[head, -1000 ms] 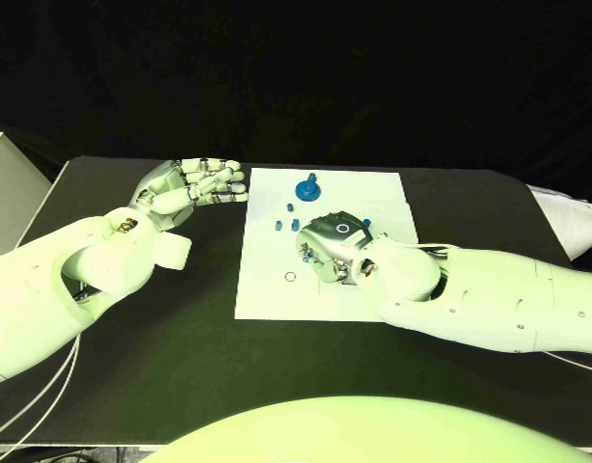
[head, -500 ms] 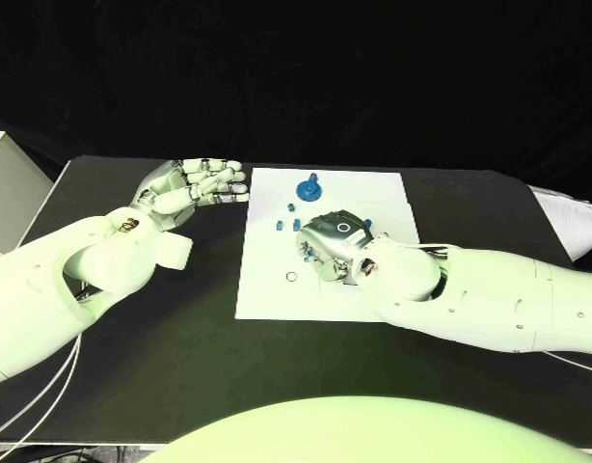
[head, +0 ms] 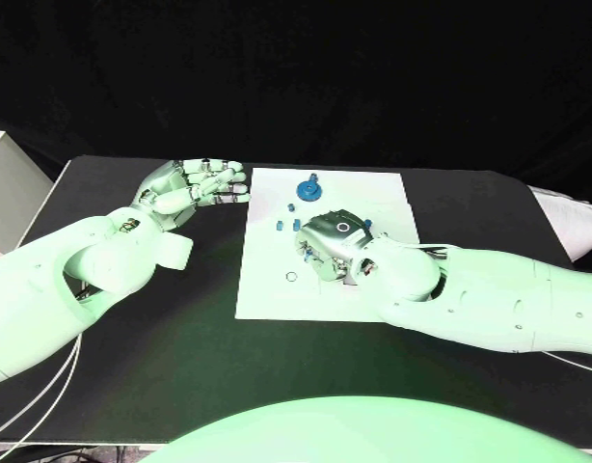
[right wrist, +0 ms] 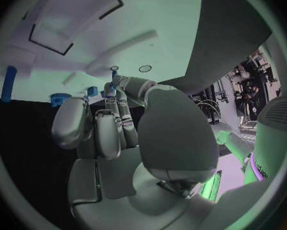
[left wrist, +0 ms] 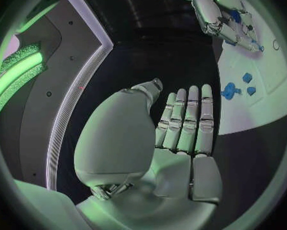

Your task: Assemble the parts on the task board

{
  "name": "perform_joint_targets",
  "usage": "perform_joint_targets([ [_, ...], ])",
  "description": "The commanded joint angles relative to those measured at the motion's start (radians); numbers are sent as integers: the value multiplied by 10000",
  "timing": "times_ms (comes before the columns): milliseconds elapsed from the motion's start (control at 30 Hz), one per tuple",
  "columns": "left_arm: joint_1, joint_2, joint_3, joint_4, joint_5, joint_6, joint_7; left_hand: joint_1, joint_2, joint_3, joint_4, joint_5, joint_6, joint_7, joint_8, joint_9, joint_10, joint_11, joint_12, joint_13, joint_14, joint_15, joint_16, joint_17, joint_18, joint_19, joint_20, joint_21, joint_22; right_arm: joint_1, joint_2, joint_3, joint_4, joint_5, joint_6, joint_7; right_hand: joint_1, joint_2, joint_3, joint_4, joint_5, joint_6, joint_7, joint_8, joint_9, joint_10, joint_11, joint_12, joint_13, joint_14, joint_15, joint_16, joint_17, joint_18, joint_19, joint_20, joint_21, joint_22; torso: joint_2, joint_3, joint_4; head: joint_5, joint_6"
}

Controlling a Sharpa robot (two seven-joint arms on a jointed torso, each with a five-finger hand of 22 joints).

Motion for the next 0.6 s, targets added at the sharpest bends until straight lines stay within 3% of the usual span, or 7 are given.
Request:
perform_joint_targets([
  [33,-3,24,9,6,29,185,25,10,109,-28,19,37,60,57,7,-14,-16,2,61,13,59,21,-52,15,145,102,0,-38,-9,-15,35,0,-51,-153,54,30,136,219,59,-22,43,60,40,34,9,425,-382,50,220,414,-69,12,1,-123,27,8,19,9,3,3,0,-2,2],
  [600,-24,27,9,-12,28,195,15,10,109,-28,19,37,60,57,7,-14,-16,2,61,13,59,21,-52,15,145,102,0,-38,-9,-73,72,-11,-139,-170,200,60,136,219,59,-22,43,60,40,34,9,425,-382,50,220,414,-69,12,1,-123,27,8,19,9,6,2,8,51,2],
])
